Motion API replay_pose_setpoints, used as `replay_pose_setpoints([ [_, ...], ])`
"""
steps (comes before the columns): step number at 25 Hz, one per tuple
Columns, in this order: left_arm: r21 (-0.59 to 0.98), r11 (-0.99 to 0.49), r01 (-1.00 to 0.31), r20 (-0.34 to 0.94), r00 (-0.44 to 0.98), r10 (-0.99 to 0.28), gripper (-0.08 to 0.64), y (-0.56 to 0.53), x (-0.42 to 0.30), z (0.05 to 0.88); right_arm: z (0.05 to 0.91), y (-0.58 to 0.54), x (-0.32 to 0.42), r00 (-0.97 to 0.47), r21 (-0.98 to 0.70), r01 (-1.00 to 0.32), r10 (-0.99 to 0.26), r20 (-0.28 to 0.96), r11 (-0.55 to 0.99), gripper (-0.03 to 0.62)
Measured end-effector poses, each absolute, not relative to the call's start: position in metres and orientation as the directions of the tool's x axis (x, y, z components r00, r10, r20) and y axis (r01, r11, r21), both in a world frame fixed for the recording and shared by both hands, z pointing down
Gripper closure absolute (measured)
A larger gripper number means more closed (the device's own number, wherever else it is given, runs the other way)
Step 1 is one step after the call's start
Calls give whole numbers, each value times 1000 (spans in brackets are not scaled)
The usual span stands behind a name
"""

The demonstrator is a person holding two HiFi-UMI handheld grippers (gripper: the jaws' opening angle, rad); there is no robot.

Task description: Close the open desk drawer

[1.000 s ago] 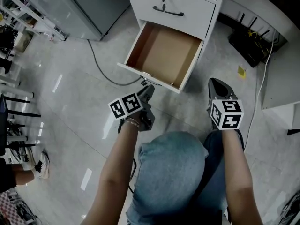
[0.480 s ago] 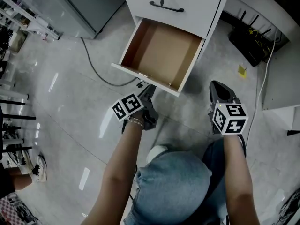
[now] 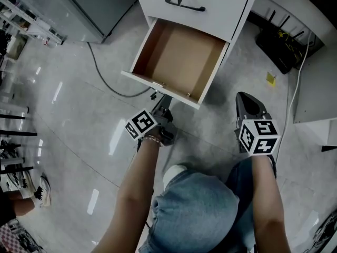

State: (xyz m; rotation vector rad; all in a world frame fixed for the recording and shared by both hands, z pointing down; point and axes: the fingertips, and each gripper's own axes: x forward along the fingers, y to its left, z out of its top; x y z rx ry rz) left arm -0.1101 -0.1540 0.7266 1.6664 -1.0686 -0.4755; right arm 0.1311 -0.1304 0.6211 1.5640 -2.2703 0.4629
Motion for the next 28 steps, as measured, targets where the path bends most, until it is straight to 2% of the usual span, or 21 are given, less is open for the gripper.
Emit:
replay_pose_setpoints([
  [6, 905, -50, -423, 211, 547, -810, 499, -154, -108, 725, 624, -131, 131, -337, -61, -935, -821, 462, 349, 592],
  [11, 908, -95, -409, 165, 557, -814, 481, -156, -107, 706, 625, -131, 130, -337, -61, -935, -819, 465, 350, 592],
  [18, 904, -104, -415, 166, 565, -808, 465, -158, -104, 691, 624, -131, 128, -343, -68, -933, -818, 461, 353, 592],
  [28, 929, -132, -347, 86, 545, -834, 465, -167, -103, 669, 620, -130, 128, -346, -66, -932, -821, 454, 357, 592],
])
